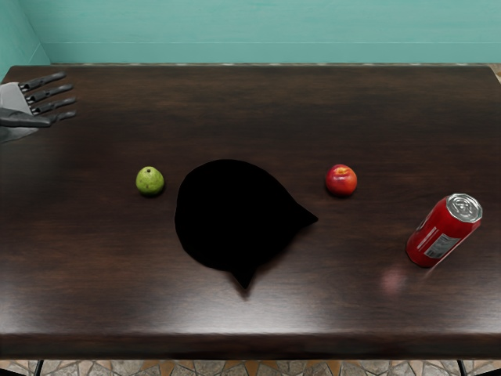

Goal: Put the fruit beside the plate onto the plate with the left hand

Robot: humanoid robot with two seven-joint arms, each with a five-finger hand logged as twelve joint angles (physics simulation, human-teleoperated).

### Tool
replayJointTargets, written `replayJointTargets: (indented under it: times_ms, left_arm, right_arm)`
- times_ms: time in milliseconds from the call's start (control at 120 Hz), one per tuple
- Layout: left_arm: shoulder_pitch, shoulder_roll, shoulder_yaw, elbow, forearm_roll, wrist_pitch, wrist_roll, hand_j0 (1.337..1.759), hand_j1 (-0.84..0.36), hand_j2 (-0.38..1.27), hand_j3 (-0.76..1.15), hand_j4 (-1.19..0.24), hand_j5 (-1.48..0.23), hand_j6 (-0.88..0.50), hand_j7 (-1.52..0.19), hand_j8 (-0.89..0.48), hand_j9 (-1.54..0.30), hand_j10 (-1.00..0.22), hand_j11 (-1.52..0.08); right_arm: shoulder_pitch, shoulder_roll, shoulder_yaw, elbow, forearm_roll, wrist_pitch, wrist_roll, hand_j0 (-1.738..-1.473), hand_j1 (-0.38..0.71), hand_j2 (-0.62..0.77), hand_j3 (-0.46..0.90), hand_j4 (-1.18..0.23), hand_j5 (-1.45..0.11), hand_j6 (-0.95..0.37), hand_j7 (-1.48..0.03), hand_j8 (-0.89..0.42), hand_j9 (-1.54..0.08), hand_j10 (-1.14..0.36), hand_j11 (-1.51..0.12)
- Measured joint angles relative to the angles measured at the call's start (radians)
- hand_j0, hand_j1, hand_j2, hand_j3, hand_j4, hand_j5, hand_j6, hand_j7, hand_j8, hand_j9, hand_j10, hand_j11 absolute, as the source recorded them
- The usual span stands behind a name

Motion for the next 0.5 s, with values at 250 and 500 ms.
replayJointTargets:
  times_ms: [250, 500]
  left_arm:
    - [-0.100, -0.131, 0.010, 0.001, 0.163, 0.000, 0.154, 1.658, 0.32, 0.00, 0.00, -0.02, -0.03, -0.02, -0.03, -0.02, -0.03, -0.02, -0.03]
    - [-0.232, -0.179, 0.010, -0.228, 0.714, 0.000, 0.304, 1.658, 0.30, 0.01, 0.00, -0.04, -0.05, -0.04, -0.05, -0.04, -0.05, -0.04, -0.05]
  right_arm:
    - [-0.001, 0.000, -0.001, 0.000, 0.000, 0.000, 0.000, -1.658, -0.35, 0.00, 0.00, 0.00, 0.00, 0.00, 0.00, 0.00, 0.00, 0.00, 0.00]
    - [-0.002, 0.000, -0.001, -0.001, 0.000, 0.000, 0.000, -1.658, -0.35, 0.00, 0.00, 0.00, 0.00, 0.00, 0.00, 0.00, 0.00, 0.00, 0.00]
